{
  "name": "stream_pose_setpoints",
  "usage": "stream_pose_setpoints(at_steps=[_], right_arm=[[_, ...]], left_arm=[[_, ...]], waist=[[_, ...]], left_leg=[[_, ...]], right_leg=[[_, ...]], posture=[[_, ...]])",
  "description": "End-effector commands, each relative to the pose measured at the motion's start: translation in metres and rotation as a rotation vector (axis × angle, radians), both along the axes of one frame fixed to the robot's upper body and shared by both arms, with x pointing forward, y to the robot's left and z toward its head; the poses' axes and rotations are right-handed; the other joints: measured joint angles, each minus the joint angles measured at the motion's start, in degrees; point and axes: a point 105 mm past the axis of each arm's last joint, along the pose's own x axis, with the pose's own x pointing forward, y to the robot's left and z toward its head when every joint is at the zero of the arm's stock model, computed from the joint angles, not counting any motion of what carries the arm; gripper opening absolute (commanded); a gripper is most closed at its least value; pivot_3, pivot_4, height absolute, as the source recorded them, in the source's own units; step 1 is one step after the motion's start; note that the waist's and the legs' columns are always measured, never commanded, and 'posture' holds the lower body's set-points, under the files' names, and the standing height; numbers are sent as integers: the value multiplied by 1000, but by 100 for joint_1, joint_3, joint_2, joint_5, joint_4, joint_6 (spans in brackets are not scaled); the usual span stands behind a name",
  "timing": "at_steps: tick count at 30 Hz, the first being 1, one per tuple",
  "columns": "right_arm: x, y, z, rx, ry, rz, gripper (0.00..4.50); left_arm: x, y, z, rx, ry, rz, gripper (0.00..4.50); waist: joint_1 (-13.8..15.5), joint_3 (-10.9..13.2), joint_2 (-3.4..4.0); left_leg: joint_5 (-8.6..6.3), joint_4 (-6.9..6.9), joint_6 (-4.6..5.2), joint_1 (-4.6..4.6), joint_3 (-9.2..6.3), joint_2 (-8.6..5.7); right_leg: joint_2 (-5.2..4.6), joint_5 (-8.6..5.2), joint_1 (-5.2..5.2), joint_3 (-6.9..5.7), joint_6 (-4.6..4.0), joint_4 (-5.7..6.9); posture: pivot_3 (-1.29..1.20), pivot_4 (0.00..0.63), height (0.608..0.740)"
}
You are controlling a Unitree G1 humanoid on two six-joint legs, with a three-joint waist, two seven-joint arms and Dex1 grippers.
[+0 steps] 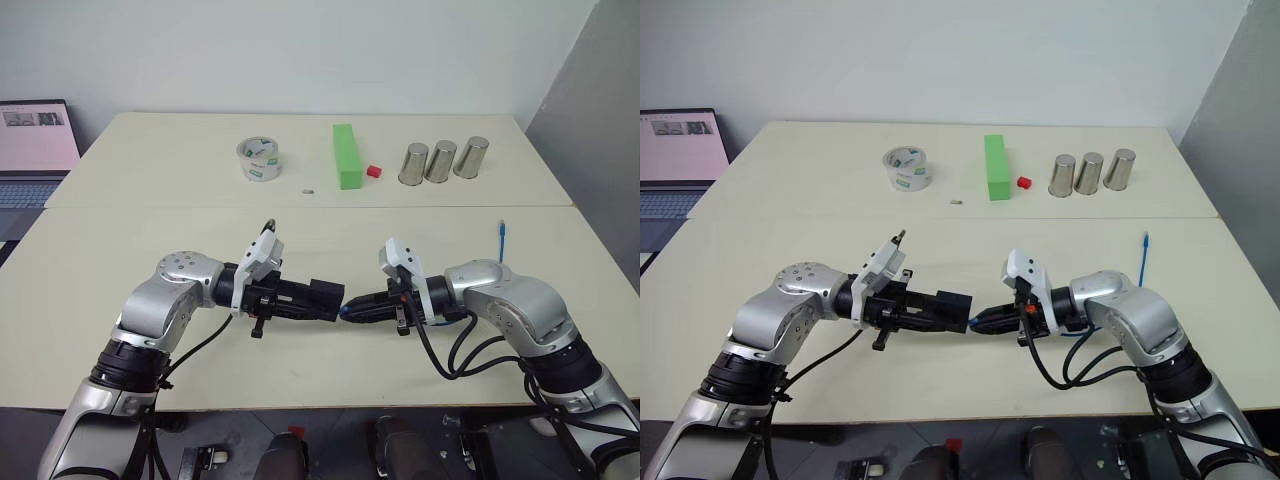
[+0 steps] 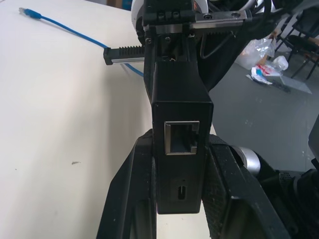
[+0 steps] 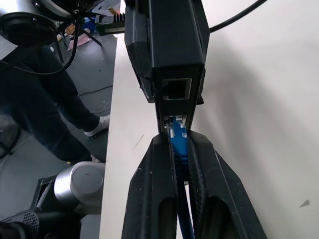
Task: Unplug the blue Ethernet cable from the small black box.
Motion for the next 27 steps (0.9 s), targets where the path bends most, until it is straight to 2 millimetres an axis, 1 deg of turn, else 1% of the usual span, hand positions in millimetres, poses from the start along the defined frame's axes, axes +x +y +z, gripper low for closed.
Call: stream_pose_setpoints(at_steps=[1, 6, 10, 12, 14, 17, 18, 19, 20, 21, 22, 23, 24, 26, 27], right_arm=[[10, -19, 11, -30, -56, -38, 8], [9, -25, 13, -35, -65, -51, 8], [7, -21, 13, -23, -74, -46, 8], [12, -21, 12, -25, -97, -74, 8], [33, -26, 7, -49, -161, -178, 8], [54, -35, 1, -82, -234, -275, 8], [70, -41, 0, -81, -266, -368, 8], [81, -46, -1, -80, -287, -433, 8], [102, -59, -6, -110, -343, -557, 8], [116, -71, -11, -135, -372, -660, 8], [126, -81, -18, -158, -381, -727, 8], [131, -88, -25, -184, -386, -766, 358], [130, -91, -32, -187, -354, -773, 710], [128, -93, -37, -185, -334, -763, 991], [126, -92, -36, -171, -320, -752, 1255]], left_arm=[[8, 15, -7, 62, -6, 73, 801], [12, 22, -6, 55, 2, 116, 801], [11, 20, -6, 46, 4, 116, 801], [10, 19, -6, 42, 2, 118, 801], [12, 21, -5, 36, -4, 139, 801], [15, 24, -5, 31, -16, 181, 801], [18, 26, -6, 26, -20, 211, 801], [20, 28, -7, 22, -24, 232, 801], [23, 30, -9, 16, -36, 274, 801], [25, 31, -11, 15, -46, 303, 801], [29, 33, -13, 21, -74, 350, 801], [33, 34, -15, 20, -82, 391, 801], [36, 34, -15, 11, -92, 418, 801], [41, 35, -14, -11, -104, 470, 801], [43, 35, -12, -21, -114, 492, 801]], waist=[[0, 0, 0], [-1, 1, 1], [-1, 1, 1], [-1, 1, 1], [-1, 1, 1], [-1, 1, 1], [-1, 1, 1], [-4, 1, 1], [-5, 1, 1], [-21, 0, 1], [-18, 1, 2], [-10, 1, 2], [1, 1, 2], [30, 1, 2], [29, 1, 2]], left_leg=[[0, 0, 0, 0, 1, 0], [0, -2, 0, 0, 1, 0], [0, -2, 0, -4, 1, 1], [0, -2, 0, -4, 3, 1], [0, -2, 0, -4, 2, 1], [0, 1, 0, -4, 4, 1], [0, 1, 0, -4, 6, 0], [0, 0, 0, -3, 6, 0], [0, 0, 0, -2, 6, 1], [0, -2, 0, -4, 8, 0], [0, 0, 0, 4, 16, 4], [0, -1, 0, -1, 17, 1], [0, -2, 0, -3, 17, 0], [0, -3, 0, -10, 12, 0], [0, -2, 0, -23, 13, 0]], right_leg=[[0, 0, 0, 0, 0, 0], [0, 0, -3, 0, 0, 0], [1, -1, -4, -1, 0, -2], [0, -1, -5, 2, 0, -2], [0, -1, -5, 1, 0, -1], [0, 0, -5, 2, 0, 0], [0, 0, -5, 4, 0, 1], [0, 0, -5, 3, 0, 1], [0, 0, -5, 4, 0, 0], [0, 0, -8, 7, 0, 2], [0, 1, -6, 10, 0, 4], [-1, 1, -10, 13, 0, 6], [-2, 2, -14, 14, -1, 6], [-2, 11, -18, 11, -17, 5], [-2, 18, -30, 12, -28, 7]], posture=[[0, 150, 740], [0, 150, 740], [0, 150, 740], [0, 150, 740], [0, 150, 740], [0, 150, 740], [0, 150, 740], [0, 150, 740], [0, 150, 740], [0, 150, 740], [0, 150, 740], [0, 150, 740], [0, 150, 740], [0, 150, 740], [0, 150, 740]])
